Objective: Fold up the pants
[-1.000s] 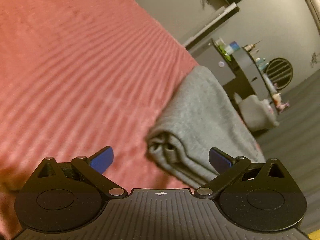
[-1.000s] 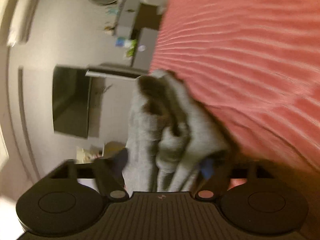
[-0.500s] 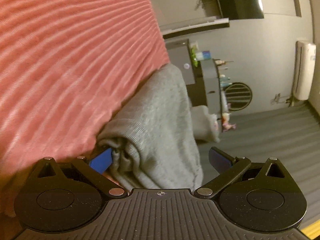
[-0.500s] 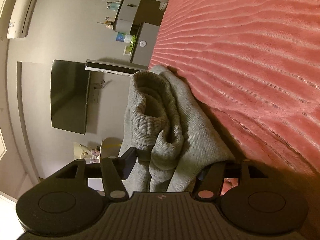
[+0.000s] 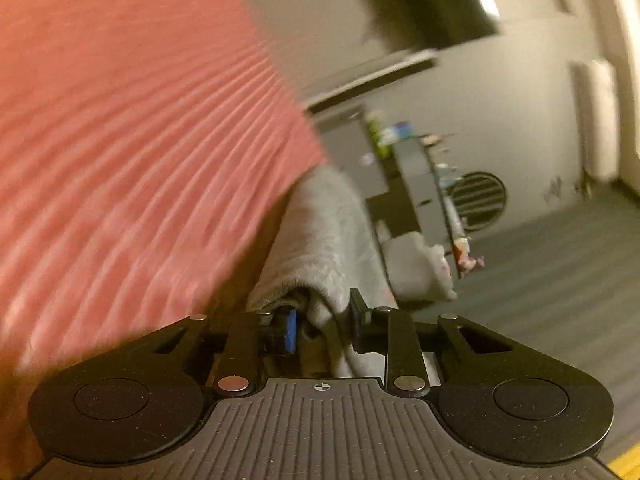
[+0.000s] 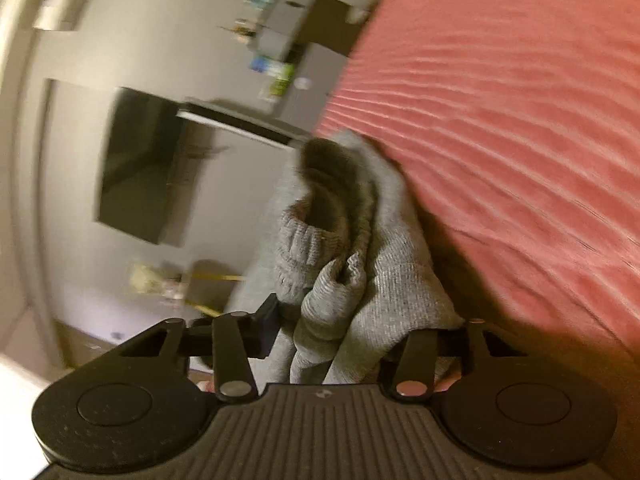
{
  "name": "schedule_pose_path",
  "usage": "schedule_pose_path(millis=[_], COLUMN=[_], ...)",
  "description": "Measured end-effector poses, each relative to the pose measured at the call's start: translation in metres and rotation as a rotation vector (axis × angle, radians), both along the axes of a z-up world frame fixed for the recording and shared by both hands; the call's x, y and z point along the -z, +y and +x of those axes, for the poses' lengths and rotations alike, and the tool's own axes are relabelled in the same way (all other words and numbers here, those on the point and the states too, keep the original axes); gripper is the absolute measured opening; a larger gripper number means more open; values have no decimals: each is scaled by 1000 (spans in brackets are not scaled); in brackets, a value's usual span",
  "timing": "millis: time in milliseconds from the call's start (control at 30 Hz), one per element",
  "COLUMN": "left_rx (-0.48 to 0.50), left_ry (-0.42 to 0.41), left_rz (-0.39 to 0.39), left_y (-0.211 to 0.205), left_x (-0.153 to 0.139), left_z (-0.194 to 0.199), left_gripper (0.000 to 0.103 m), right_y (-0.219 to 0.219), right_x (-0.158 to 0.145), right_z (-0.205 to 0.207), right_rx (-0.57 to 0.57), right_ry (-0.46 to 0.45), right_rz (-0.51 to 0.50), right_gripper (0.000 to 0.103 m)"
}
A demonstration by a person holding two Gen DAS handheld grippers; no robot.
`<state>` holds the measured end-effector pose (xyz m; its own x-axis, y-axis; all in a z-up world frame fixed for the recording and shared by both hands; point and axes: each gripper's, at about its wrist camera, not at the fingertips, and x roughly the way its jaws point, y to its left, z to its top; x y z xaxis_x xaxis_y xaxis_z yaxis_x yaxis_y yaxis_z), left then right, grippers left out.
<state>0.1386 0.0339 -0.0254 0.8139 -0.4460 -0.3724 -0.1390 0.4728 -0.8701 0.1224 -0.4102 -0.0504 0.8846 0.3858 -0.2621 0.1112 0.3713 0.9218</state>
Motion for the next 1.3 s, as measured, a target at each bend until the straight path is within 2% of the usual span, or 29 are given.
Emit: schedule_pose_path(millis=[33,67,100,133,167,200,233,300,400,467,567,700,767,833,933,1033,1100,1200,1300], left_rx=[-17,-22,-17,-11,-12,-14,-11,9,13,11,19,69,80,45,0,-20,-7,12,16], left_ry=[9,48,102,161,180,169,164,136,145,167,174,146,156,190,215,260,289,328,347], left_rz=[22,15,-1,13,45,67,93,140,100,78,90,209,244,320,487,588,590,577,613], left_y=[0,1,1,-3,-8,-11,-15,-19,-15,-9,-8,-15,-17,-16,-11,-7,-5,0,3], left_x=[0,4,13,21,25,24,19,10,10,14,10,-9,-16,-26,-40,-45,-42,-36,-35], left_z=[-2,-2,1,5,8,8,9,8,8,7,7,-1,-4,-8,-15,-21,-25,-34,-41], left_gripper=[28,28,28,28,29,29,30,30,31,33,36,58,65,87,92,96,96,96,96], right_y=[-4,-8,-11,-11,-8,-6,-4,-3,-6,-14,-26,-26,-25,-23,-13,-3,5,9,11], right_x=[-3,-5,-3,2,9,16,19,11,8,9,3,-10,-19,-31,-50,-41,-32,-41,-45], right_z=[-3,-5,-5,-3,1,4,6,7,2,-5,-22,-36,-43,-48,-43,-24,-8,5,13], right_rx=[-9,-15,-20,-18,-17,-14,-18,-29,-29,-5,21,37,66,111,111,47,26,40,23], right_ry=[-59,-88,-61,5,76,144,170,160,154,175,148,131,128,98,63,96,143,111,165], right_rz=[21,16,-5,-32,-59,-92,-108,-126,-97,-38,13,-28,-66,-111,-190,-163,-149,-199,-158], right_gripper=[35,33,33,33,34,35,35,36,40,41,42,48,51,54,54,54,51,45,44])
